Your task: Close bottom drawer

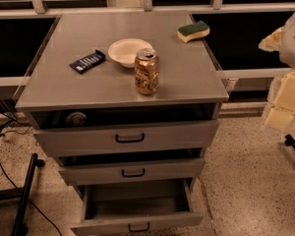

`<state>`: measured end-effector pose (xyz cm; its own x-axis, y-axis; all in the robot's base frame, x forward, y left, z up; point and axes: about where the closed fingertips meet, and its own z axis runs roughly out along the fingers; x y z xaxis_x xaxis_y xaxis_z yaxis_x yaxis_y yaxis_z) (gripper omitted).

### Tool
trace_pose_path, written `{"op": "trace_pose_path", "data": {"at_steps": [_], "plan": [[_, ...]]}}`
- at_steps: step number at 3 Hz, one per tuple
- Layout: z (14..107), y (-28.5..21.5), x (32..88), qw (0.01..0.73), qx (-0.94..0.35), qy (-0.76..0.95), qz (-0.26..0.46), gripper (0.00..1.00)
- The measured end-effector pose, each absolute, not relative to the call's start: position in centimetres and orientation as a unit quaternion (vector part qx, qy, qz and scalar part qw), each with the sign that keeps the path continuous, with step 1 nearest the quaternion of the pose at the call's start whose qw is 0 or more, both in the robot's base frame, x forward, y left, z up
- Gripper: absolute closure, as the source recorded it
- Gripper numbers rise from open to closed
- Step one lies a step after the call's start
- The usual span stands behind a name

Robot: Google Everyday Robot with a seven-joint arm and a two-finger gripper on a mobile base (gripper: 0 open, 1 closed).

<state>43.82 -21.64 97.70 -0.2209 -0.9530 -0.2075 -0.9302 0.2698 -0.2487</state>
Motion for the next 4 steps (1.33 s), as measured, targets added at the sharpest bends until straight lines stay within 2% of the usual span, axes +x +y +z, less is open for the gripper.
{"op": "trace_pose_path", "data": {"at_steps": [1,2,3,4], "plan": [[97.7,-21.6,43.8,0.160,-0.603,0.781,-0.035,0.00],[96.0,-22.1,43.3,0.161,-0.592,0.789,-0.030,0.17],[91.7,-22.4,41.7,0.164,-0.573,0.803,-0.013,0.42],[83.3,-21.7,38.8,0.169,-0.561,0.810,0.024,0.73]]}}
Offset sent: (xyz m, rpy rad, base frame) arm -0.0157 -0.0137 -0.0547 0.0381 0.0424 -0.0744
